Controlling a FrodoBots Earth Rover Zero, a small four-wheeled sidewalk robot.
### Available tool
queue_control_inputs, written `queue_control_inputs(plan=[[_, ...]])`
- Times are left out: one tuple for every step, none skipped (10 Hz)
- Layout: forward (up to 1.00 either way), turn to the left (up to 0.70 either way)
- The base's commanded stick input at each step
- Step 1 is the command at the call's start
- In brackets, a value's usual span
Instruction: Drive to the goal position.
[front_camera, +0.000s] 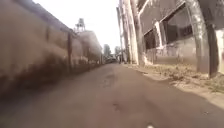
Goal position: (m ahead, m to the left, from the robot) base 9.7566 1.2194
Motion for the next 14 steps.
queue_control_inputs(plan=[[0.70, -0.11], [0.70, -0.03], [0.70, 0.00], [0.70, 0.00], [0.70, 0.00], [0.70, 0.00], [0.70, 0.01], [0.70, 0.02], [0.70, 0.04], [0.70, 0.09], [0.70, 0.22], [0.70, 0.33], [0.70, 0.30], [0.70, 0.02]])
